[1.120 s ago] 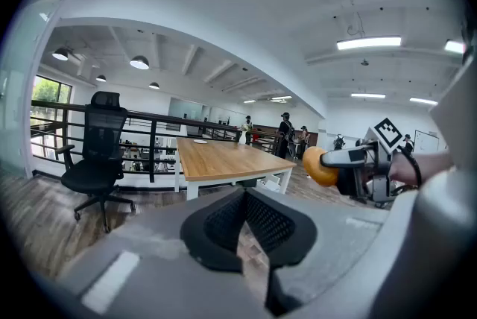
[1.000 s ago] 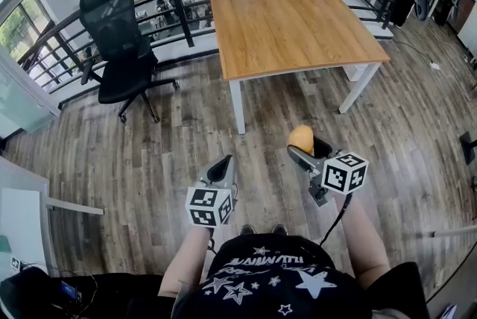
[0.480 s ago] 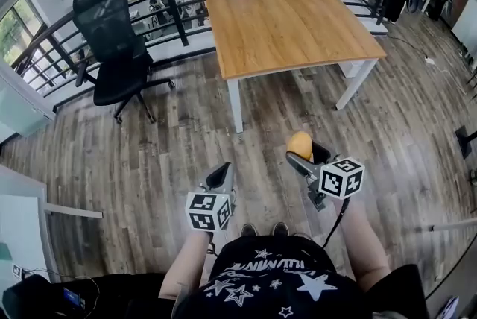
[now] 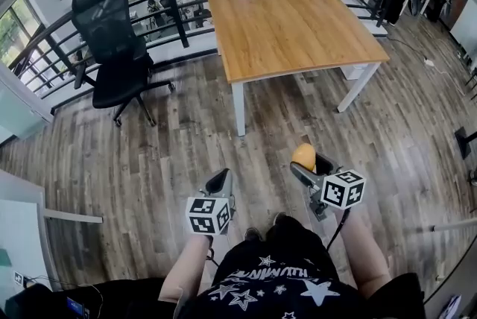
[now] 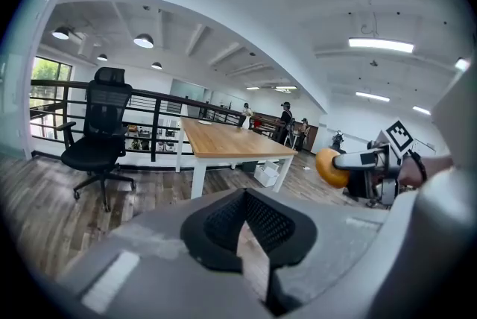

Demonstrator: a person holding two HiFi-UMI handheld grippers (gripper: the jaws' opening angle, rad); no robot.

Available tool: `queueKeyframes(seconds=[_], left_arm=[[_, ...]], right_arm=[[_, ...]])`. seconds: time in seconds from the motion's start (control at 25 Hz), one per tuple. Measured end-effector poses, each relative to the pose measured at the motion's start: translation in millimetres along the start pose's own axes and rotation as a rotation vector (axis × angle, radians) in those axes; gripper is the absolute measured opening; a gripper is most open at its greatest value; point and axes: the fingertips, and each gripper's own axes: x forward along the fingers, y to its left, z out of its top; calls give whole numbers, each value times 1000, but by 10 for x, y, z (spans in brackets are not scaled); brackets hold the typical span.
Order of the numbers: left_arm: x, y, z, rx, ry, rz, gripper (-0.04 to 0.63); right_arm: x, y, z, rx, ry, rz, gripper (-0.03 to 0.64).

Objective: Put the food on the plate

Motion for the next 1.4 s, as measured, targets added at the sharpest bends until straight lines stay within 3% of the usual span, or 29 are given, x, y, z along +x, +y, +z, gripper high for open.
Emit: queueKeyframes(seconds=[0.2,0.4,0.76,1.04,1.4], left_arm=[[154,44,41,-6,-12,-2,2],[479,253,138,-6,5,45,2],[1414,481,912,-1,-41,125,2],[1962,481,1103,-13,-35,166,2],[2267,503,1290,-21,-34,231,2]], right_arm=[[78,-309,111,16,-17,-49,353],[513,-526,195,12,21,-12,353],[1338,-1190,1082,-48,37,57,353],[1620,-1643,1455,-69,55,91,353],[1844,-2027,1821,-77,46,106,353]])
